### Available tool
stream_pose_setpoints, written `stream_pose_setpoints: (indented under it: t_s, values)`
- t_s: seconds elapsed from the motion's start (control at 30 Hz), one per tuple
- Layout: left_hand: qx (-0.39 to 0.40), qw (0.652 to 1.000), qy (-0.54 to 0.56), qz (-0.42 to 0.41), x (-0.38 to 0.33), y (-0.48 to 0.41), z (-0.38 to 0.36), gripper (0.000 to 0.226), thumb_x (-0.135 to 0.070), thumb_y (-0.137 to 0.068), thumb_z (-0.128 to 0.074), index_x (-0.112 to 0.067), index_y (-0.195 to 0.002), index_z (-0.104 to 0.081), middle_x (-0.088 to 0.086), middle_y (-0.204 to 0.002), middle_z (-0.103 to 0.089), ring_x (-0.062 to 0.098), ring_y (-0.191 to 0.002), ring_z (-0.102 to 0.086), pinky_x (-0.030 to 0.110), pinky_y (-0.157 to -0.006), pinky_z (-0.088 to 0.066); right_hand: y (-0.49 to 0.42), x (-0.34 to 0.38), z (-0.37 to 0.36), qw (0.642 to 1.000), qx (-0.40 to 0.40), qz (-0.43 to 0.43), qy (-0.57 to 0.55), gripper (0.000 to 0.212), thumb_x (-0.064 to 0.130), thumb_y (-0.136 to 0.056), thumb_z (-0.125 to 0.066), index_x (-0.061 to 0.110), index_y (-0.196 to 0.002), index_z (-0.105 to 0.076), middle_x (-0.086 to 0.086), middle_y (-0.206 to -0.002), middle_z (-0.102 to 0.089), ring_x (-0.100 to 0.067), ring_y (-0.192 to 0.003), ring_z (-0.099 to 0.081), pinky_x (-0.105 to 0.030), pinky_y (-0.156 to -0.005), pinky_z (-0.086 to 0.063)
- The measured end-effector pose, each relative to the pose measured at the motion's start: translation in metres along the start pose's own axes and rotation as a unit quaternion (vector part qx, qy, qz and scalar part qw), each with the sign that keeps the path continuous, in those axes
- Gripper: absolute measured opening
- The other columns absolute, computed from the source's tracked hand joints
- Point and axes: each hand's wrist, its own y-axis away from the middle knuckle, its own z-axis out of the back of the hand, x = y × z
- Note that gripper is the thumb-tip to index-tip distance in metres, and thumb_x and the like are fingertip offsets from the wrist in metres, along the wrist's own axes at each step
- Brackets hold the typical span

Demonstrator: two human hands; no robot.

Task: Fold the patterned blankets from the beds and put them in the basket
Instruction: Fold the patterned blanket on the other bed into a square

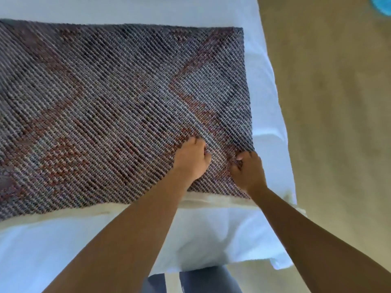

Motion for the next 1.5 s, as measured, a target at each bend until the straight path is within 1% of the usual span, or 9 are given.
stream_pose_setpoints:
  t_s: [0.2,0.43,0.63,0.77,0.9,1.03,1.2,1.3,1.5]
  values:
    - [-0.038,0.996,-0.083,-0.008,-0.077,-0.07,-0.001,0.038,-0.034,-0.097,-0.035,-0.009,-0.123,-0.045,0.012,-0.123,-0.047,0.028,-0.11,-0.048,0.044,-0.087,-0.044,-0.023,-0.021,0.016,0.989,-0.052,-0.106,-0.086,0.043,0.028,-0.083,-0.06,0.005,-0.118,-0.047,-0.016,-0.12,-0.046,-0.033,-0.111,-0.043,-0.043,-0.089,-0.039]
    - [-0.019,0.99,-0.11,0.084,-0.116,-0.12,-0.017,0.073,-0.056,-0.085,-0.048,-0.006,-0.133,-0.026,0.014,-0.131,-0.037,0.031,-0.119,-0.039,0.043,-0.087,-0.04,-0.034,-0.009,0.008,0.97,0.022,-0.118,-0.213,0.024,0.03,-0.088,-0.052,0.013,-0.097,-0.039,-0.01,-0.09,-0.063,-0.033,-0.075,-0.061,-0.04,-0.06,-0.048]
    - [0.005,0.991,-0.078,0.11,-0.117,-0.131,-0.012,0.056,-0.026,-0.09,-0.052,-0.007,-0.134,-0.025,0.015,-0.133,-0.037,0.032,-0.117,-0.042,0.042,-0.085,-0.042,-0.03,0.005,0.006,0.972,-0.002,-0.099,-0.215,0.017,0.029,-0.089,-0.047,0.016,-0.086,-0.036,-0.006,-0.08,-0.061,-0.034,-0.071,-0.058,-0.038,-0.059,-0.045]
    - [-0.033,0.996,-0.034,0.081,-0.098,-0.126,0.006,0.029,-0.014,-0.095,-0.042,-0.005,-0.123,-0.039,0.015,-0.117,-0.055,0.034,-0.101,-0.057,0.042,-0.071,-0.043,-0.025,0.026,0.005,0.977,0.009,-0.071,-0.199,0.019,0.032,-0.087,-0.049,0.017,-0.082,-0.038,-0.007,-0.075,-0.061,-0.033,-0.067,-0.058,-0.041,-0.059,-0.047]
    - [-0.076,0.995,0.042,0.049,-0.061,-0.109,0.029,0.018,-0.021,-0.099,-0.038,-0.006,-0.106,-0.044,0.01,-0.085,-0.058,0.03,-0.074,-0.058,0.036,-0.054,-0.038,-0.013,0.067,-0.006,0.977,0.012,-0.034,-0.212,0.02,0.03,-0.087,-0.05,0.015,-0.099,-0.047,-0.007,-0.086,-0.066,-0.032,-0.075,-0.062,-0.044,-0.065,-0.052]
    - [-0.108,0.986,0.122,0.019,-0.001,-0.087,0.063,0.019,-0.028,-0.099,-0.039,-0.01,-0.091,-0.04,0.0,-0.063,-0.04,0.017,-0.049,-0.036,0.031,-0.044,-0.024,0.002,0.122,-0.029,0.976,0.018,0.012,-0.218,0.018,0.029,-0.089,-0.051,0.013,-0.098,-0.047,-0.007,-0.085,-0.064,-0.029,-0.075,-0.06,-0.042,-0.063,-0.05]
    - [-0.143,0.979,0.146,0.025,0.102,-0.051,0.112,0.017,-0.028,-0.099,-0.039,-0.014,-0.09,-0.038,0.001,-0.063,-0.039,0.017,-0.049,-0.033,0.032,-0.043,-0.025,0.027,0.206,-0.07,0.974,0.048,0.071,-0.211,0.018,0.024,-0.091,-0.051,0.007,-0.092,-0.045,-0.014,-0.08,-0.062,-0.027,-0.065,-0.054,-0.042,-0.058,-0.046]
    - [-0.162,0.976,0.137,0.046,0.171,-0.032,0.14,0.019,-0.028,-0.099,-0.039,-0.012,-0.089,-0.038,0.002,-0.063,-0.038,0.017,-0.048,-0.033,0.031,-0.043,-0.026,0.046,0.266,-0.108,0.973,0.068,0.093,-0.198,0.02,0.025,-0.092,-0.051,0.011,-0.087,-0.039,-0.004,-0.067,-0.05,-0.022,-0.057,-0.047,-0.033,-0.049,-0.035]
    - [-0.196,0.966,0.12,0.12,0.308,0.014,0.178,0.017,-0.024,-0.099,-0.038,-0.012,-0.087,-0.038,0.001,-0.066,-0.043,0.016,-0.051,-0.038,0.032,-0.046,-0.026,0.087,0.376,-0.191,0.972,0.095,0.114,-0.182,0.02,0.025,-0.093,-0.05,0.014,-0.085,-0.035,-0.007,-0.071,-0.049,-0.028,-0.065,-0.052,-0.032,-0.056,-0.034]
